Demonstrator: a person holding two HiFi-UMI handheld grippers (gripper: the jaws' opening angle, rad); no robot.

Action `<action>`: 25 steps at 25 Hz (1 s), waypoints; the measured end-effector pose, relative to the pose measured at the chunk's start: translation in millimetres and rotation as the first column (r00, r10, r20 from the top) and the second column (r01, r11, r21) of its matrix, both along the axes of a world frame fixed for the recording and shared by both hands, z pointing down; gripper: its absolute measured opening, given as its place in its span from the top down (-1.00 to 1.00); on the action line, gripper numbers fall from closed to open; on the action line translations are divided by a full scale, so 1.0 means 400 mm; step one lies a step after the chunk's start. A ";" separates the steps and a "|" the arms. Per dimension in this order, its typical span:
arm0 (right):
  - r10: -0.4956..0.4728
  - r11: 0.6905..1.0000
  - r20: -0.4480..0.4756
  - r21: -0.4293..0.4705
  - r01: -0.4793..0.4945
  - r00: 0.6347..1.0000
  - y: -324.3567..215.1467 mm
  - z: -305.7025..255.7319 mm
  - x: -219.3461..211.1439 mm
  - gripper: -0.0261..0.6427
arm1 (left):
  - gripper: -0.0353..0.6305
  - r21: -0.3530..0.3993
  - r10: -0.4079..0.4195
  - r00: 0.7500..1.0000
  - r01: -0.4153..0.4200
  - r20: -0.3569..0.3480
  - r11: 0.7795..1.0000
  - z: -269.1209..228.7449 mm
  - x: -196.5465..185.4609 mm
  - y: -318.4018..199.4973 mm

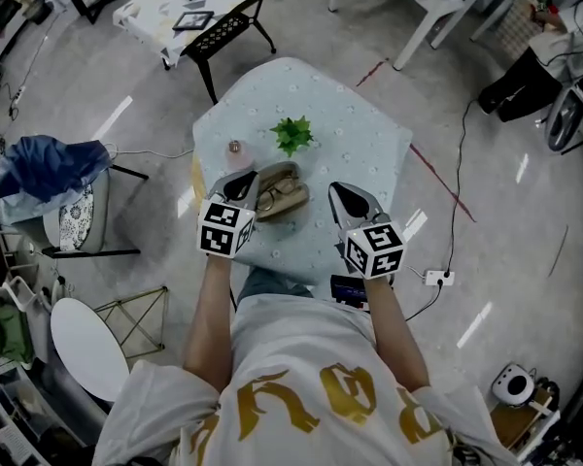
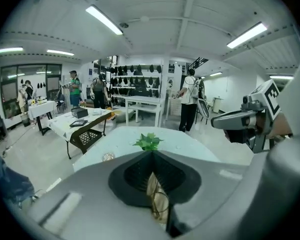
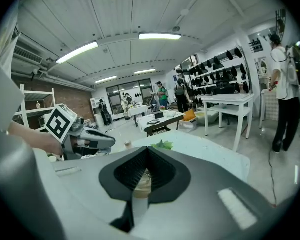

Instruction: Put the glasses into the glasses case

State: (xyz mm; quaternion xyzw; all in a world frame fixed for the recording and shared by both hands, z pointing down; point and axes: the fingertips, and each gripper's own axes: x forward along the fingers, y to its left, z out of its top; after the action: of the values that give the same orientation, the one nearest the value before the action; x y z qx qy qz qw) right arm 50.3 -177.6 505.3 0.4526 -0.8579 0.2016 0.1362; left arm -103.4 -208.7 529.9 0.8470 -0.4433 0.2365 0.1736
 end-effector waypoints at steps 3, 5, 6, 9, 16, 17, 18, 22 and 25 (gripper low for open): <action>0.000 1.000 0.005 0.028 0.000 1.000 -0.005 -0.027 0.001 0.85 | 0.89 0.021 -0.024 0.999 0.025 -0.049 0.999 -0.040 0.001 -0.003; 0.000 0.999 0.010 0.044 -0.001 1.000 -0.006 -0.040 0.002 0.85 | 0.89 0.039 -0.028 0.993 0.032 -0.111 0.999 -0.069 0.007 0.000; 0.002 0.999 0.012 0.051 -0.003 1.000 -0.006 -0.046 0.003 0.85 | 0.89 0.046 -0.029 0.988 0.036 -0.153 0.998 -0.083 0.012 0.002; 0.006 0.997 0.018 0.074 -0.007 1.000 -0.009 -0.064 0.003 0.85 | 0.89 0.060 -0.046 0.962 0.065 -0.270 0.996 -0.124 0.016 0.004; -0.011 0.994 0.010 0.110 0.010 1.000 -0.006 -0.098 -0.020 0.85 | 0.89 0.096 -0.027 0.967 0.053 -0.252 0.994 -0.166 0.018 0.025; -0.014 0.994 0.010 0.112 0.012 1.000 -0.005 -0.099 -0.023 0.85 | 0.89 0.099 -0.023 0.968 0.049 -0.250 0.994 -0.169 0.019 0.028; -0.016 0.993 0.010 0.113 0.014 1.000 -0.003 -0.099 -0.026 0.85 | 0.89 0.100 -0.020 0.968 0.047 -0.249 0.994 -0.171 0.020 0.032; -0.018 0.993 0.011 0.116 0.017 1.000 -0.001 -0.105 -0.028 0.85 | 0.89 0.098 -0.015 0.964 0.043 -0.266 0.994 -0.180 0.022 0.045; -0.023 0.992 0.014 0.123 0.021 1.000 0.002 -0.117 -0.032 0.85 | 0.89 0.105 -0.025 0.964 0.055 -0.265 0.993 -0.183 0.013 0.049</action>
State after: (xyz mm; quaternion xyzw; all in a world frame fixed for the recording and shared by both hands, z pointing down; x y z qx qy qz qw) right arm 37.3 -176.8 458.3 0.4491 -0.8746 0.1505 0.1038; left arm -98.2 -189.0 456.5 0.8701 -0.4459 0.0931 0.1882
